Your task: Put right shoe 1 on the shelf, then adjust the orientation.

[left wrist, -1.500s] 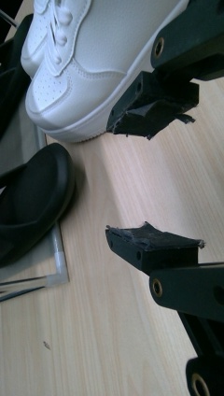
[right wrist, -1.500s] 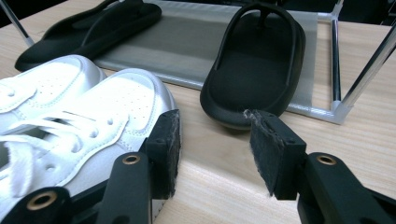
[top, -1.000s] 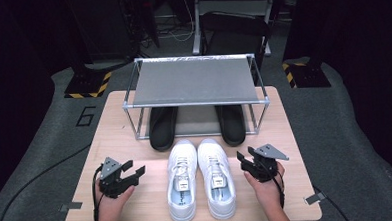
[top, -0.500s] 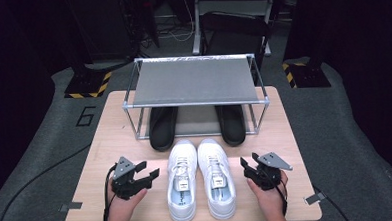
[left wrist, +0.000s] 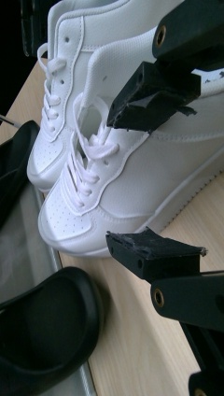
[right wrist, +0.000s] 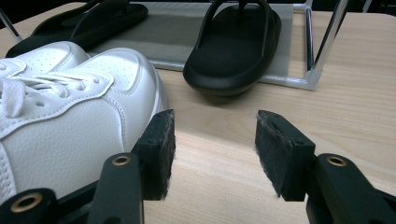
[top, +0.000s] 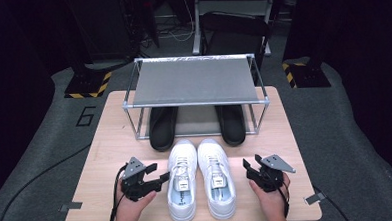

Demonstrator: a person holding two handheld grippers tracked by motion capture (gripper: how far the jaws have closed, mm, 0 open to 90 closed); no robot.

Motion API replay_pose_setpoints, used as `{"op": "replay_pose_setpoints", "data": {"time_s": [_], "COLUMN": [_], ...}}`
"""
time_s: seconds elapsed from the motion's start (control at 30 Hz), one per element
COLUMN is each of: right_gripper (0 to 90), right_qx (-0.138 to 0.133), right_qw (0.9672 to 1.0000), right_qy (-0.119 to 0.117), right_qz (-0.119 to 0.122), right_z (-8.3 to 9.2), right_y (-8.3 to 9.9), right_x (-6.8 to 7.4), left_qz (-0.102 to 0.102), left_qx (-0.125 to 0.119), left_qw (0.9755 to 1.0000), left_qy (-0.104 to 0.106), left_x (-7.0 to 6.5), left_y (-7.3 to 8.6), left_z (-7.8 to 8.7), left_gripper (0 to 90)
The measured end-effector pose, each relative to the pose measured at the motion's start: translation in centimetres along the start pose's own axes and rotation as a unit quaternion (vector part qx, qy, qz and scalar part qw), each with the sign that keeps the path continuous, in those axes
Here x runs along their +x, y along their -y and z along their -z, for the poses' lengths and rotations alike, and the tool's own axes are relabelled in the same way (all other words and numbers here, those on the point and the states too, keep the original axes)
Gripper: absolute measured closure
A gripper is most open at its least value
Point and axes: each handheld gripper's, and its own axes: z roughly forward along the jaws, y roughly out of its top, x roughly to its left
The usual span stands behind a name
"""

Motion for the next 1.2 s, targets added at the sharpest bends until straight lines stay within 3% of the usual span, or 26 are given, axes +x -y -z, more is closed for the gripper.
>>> {"op": "replay_pose_setpoints", "data": {"time_s": [0.23,0.37,0.53,0.6,0.67,0.87,1.0,1.2], "right_gripper": [47.0,47.0,47.0,46.9,47.0,47.0,47.0,46.8], "right_qx": [-0.001,-0.001,-0.002,-0.001,0.001,0.004,0.002,0.001], "right_qw": [0.9999,1.0000,0.9999,0.9999,1.0000,0.9999,0.9999,0.9997], "right_qy": [0.002,0.002,0.008,0.004,0.008,0.008,0.009,0.017], "right_qz": [-0.011,-0.009,-0.007,-0.010,-0.006,-0.009,-0.010,-0.016], "right_z": [0.0,0.0,-0.1,0.0,0.0,-0.1,-0.2,-0.1], "right_y": [0.2,0.2,0.3,0.3,0.4,0.4,0.6,0.8], "right_x": [-0.1,-0.1,-0.1,-0.2,-0.2,-0.2,-0.3,-0.7], "left_qz": [0.001,0.009,0.003,0.013,0.005,0.000,-0.023,-0.027], "left_qx": [-0.011,-0.008,-0.010,-0.013,-0.012,0.007,0.028,0.045], "left_qw": [0.9999,0.9999,0.9999,0.9997,0.9998,0.9998,0.9993,0.9986], "left_qy": [-0.001,0.010,0.010,0.017,0.017,0.021,0.004,-0.004], "left_x": [0.0,-0.6,-0.9,-1.1,-1.4,-2.1,-2.5,-2.7], "left_y": [-0.2,-0.4,-0.4,-0.5,-0.6,-0.3,-0.1,0.0], "left_z": [0.4,0.4,0.4,0.6,0.8,-0.1,-1.0,-1.8], "left_gripper": [37.2,36.1,35.6,35.3,35.3,34.3,34.5,40.5]}}
